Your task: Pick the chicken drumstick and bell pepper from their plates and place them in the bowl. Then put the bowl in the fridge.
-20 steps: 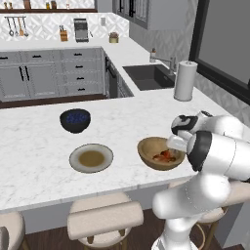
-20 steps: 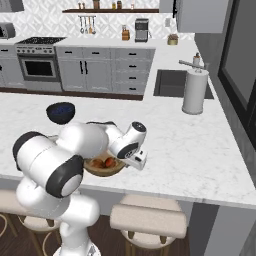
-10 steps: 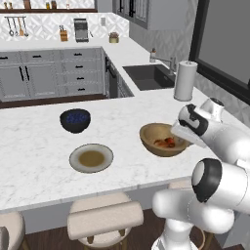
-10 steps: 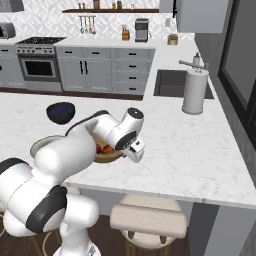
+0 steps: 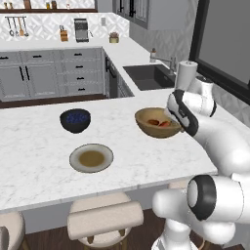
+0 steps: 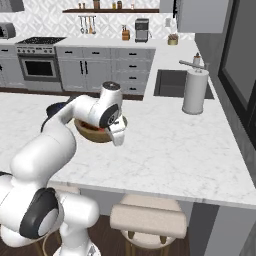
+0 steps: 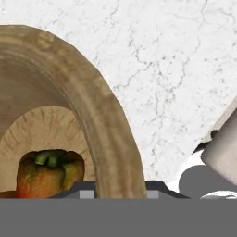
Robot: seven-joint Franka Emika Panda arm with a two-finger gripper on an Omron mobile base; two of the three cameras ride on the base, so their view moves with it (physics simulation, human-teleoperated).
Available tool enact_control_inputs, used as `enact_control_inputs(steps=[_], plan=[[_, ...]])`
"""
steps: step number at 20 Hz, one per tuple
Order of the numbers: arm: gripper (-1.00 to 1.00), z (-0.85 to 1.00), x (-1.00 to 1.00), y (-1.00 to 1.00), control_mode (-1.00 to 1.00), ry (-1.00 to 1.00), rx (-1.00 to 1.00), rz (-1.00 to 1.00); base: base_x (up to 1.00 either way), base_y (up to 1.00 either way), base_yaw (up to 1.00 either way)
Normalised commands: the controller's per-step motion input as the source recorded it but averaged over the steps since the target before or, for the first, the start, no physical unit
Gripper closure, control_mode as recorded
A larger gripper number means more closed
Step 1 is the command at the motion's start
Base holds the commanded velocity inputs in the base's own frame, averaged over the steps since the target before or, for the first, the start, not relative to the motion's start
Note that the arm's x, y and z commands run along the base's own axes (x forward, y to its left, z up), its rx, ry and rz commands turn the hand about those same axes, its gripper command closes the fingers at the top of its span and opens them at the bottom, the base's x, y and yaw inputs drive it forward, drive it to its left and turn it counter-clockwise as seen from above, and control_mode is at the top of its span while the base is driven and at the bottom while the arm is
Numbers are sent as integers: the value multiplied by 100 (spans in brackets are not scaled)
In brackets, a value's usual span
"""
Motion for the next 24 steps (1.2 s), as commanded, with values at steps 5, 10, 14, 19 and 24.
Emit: enact_control_inputs(steps=[5, 10, 14, 19, 24], plan=[[100, 20, -5, 69, -100, -1, 0, -57, 0, 0, 0], [100, 0, -57, 58, -100, -4, -1, -46, 0, 0, 0], [100, 0, -98, -4, -100, -6, 4, -34, 0, 0, 0], [100, 11, -77, 0, -100, -29, 1, 8, 0, 0, 0], [100, 0, -43, -5, -100, -21, -4, 21, 0, 0, 0]])
